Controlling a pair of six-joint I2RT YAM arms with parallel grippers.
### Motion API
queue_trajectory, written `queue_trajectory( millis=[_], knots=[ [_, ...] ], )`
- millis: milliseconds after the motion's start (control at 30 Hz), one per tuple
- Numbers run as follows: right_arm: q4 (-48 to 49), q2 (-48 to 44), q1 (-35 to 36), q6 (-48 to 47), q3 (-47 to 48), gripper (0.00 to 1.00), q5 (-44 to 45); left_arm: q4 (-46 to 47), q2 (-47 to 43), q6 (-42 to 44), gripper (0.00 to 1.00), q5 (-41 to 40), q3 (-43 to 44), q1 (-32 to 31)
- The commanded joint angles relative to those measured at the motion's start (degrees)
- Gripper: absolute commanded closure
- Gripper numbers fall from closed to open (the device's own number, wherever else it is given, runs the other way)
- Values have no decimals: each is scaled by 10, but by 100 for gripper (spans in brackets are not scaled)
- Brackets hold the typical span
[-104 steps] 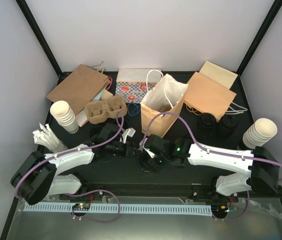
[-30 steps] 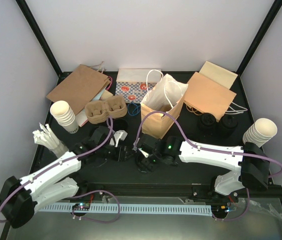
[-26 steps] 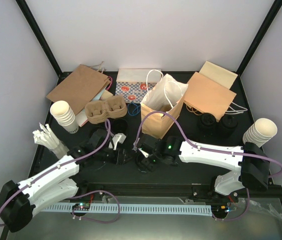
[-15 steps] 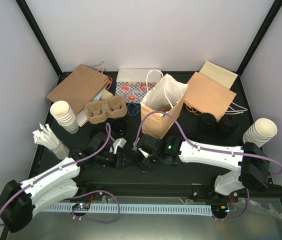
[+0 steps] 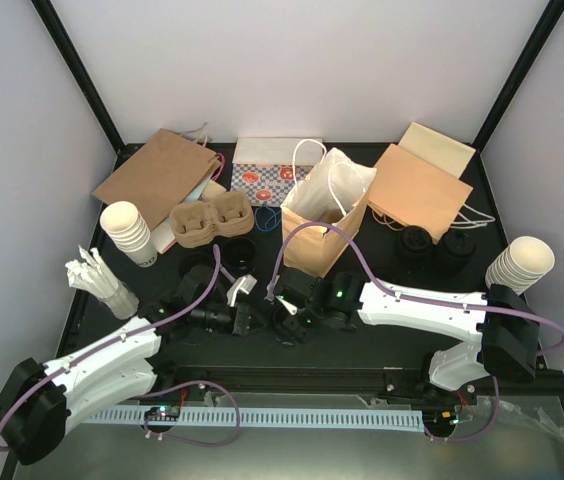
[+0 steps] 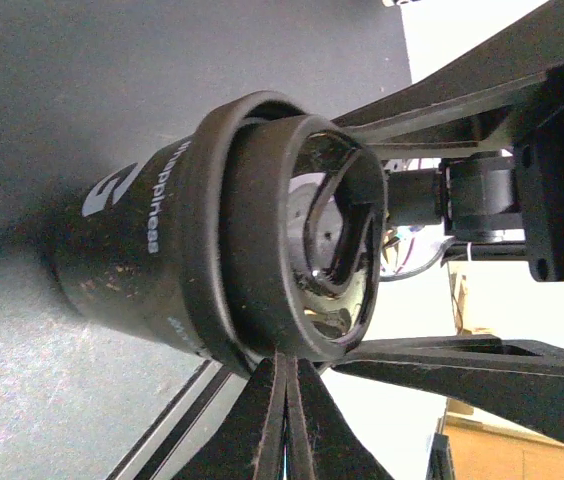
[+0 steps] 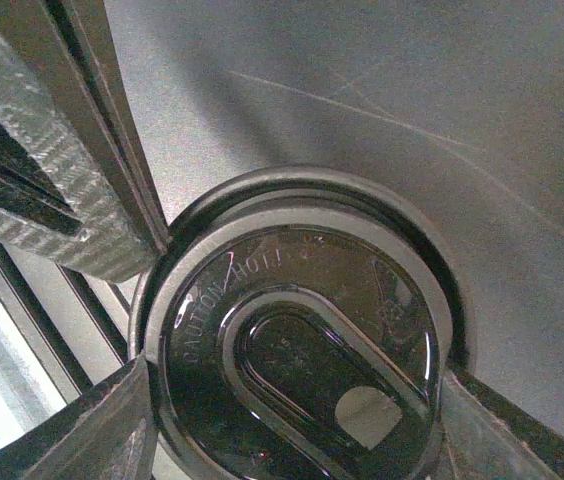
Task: Pack the takeout coffee
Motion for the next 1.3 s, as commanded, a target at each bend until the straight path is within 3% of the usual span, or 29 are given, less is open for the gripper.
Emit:
queue_trajectory(
  millis=[0, 267, 633, 867, 1033, 1267],
  knots=[
    [-59, 38, 0, 8, -37, 37, -18, 48, 3, -19, 98, 28, 0, -1],
    [-58, 39, 1, 8, -37, 37, -20, 48, 41, -14, 98, -5, -1, -1],
    [-61, 42, 1, 10, -37, 37, -19, -97, 103, 30, 98, -142, 20, -1],
    [-54, 48, 1, 10, -42, 37, -19, -79, 136, 29, 98, -150, 7, -1],
    [-50, 42, 0, 19, -45, 37, -10, -81, 86, 34, 98, -132, 22, -1],
    [-59, 30, 0, 25, -38, 37, 17, -167, -37, 48, 86, -168, 89, -1]
  ],
)
